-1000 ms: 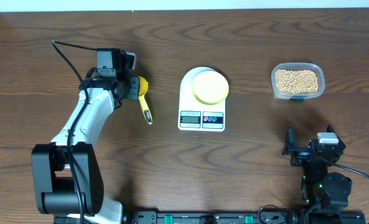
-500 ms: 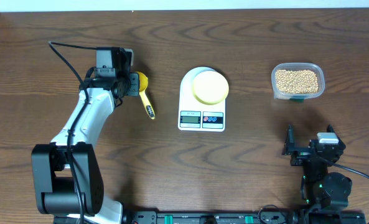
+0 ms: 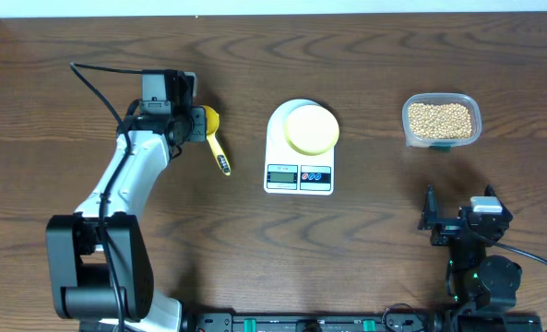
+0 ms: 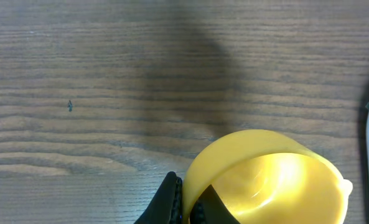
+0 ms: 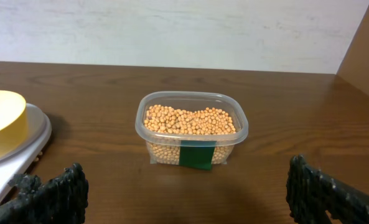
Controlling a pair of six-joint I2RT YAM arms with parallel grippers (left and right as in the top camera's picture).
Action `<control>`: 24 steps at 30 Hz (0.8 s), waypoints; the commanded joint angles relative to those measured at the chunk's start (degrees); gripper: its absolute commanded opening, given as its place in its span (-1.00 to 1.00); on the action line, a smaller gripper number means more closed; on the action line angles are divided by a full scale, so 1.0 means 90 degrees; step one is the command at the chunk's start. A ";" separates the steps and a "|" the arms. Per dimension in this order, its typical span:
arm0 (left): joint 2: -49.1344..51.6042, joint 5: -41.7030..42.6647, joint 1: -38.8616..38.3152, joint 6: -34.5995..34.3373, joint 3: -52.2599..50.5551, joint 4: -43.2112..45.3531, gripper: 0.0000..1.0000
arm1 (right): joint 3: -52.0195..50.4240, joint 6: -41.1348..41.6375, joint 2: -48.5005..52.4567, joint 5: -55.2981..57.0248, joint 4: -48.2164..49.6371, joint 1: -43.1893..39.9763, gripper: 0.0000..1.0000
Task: Scoop item into bowl and weigh 50g on scale
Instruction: 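Lift the yellow scoop slightly with the left gripper, then move the right gripper forward to the soybean tub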
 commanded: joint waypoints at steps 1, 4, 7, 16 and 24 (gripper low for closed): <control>-0.0238 0.0034 0.0002 -0.0102 0.0049 0.0056 -0.85 | -0.0039 0.0015 -0.0034 -0.0019 0.0012 -0.0051 0.99; -0.0238 0.0034 0.0002 -0.0104 0.0049 0.0053 -0.86 | -0.0039 0.0015 -0.0034 -0.0017 0.0253 -0.0051 0.99; -0.0238 0.0034 0.0002 -0.0104 0.0049 0.0053 -0.85 | -0.0039 0.0012 -0.0034 -0.0012 0.0573 -0.0051 0.99; -0.0238 0.0032 0.0002 -0.0102 0.0049 0.0005 -0.85 | -0.0039 0.0056 -0.0034 0.0391 0.1341 -0.0056 0.99; -0.0238 0.0032 0.0002 -0.0100 0.0049 0.0005 -0.85 | -0.0039 0.0058 -0.0034 0.1506 0.1219 -0.0058 0.99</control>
